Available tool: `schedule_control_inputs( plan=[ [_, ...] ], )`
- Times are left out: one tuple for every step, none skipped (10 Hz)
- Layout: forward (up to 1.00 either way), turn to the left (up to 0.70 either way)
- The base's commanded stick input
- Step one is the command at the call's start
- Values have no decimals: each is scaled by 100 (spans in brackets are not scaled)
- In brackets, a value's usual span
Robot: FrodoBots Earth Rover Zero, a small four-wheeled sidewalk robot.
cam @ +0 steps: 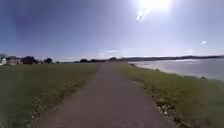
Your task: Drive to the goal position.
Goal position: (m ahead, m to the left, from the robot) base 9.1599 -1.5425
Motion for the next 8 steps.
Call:
schedule_control_inputs(
  plan=[
    [70, 0],
    [70, 0],
    [70, 0],
    [70, 0],
    [70, 0],
    [70, 0],
    [70, 0],
    [70, 0]
  ],
)
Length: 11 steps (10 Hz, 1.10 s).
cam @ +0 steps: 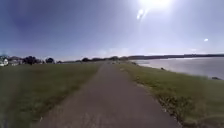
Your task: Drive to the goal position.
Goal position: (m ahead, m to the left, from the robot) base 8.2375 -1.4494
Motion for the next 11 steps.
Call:
schedule_control_inputs(
  plan=[
    [70, 0],
    [70, 0],
    [70, 0],
    [70, 0],
    [70, 0],
    [70, 0],
    [70, 0],
    [70, 0],
    [70, 0],
    [70, 0],
    [70, 0]
  ],
)
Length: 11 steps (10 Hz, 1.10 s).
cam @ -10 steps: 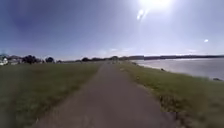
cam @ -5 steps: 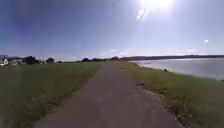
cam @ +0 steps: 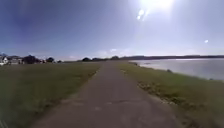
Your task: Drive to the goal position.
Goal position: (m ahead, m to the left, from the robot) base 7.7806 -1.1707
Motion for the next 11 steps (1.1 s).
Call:
schedule_control_inputs(
  plan=[
    [70, 0],
    [70, 0],
    [70, 0],
    [70, 0],
    [70, 0],
    [70, 0],
    [70, 0],
    [70, 0],
    [70, 0],
    [70, 0],
    [70, 0]
  ],
)
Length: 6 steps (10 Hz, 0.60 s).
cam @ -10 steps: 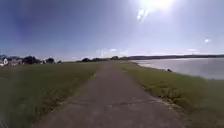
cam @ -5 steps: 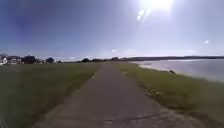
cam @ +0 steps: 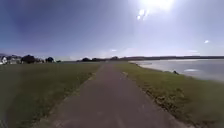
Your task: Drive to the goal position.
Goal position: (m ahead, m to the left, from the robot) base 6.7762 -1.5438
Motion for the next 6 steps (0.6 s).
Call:
schedule_control_inputs(
  plan=[
    [70, 0],
    [70, 0],
    [70, 0],
    [70, 0],
    [70, 0],
    [70, 0]
  ],
)
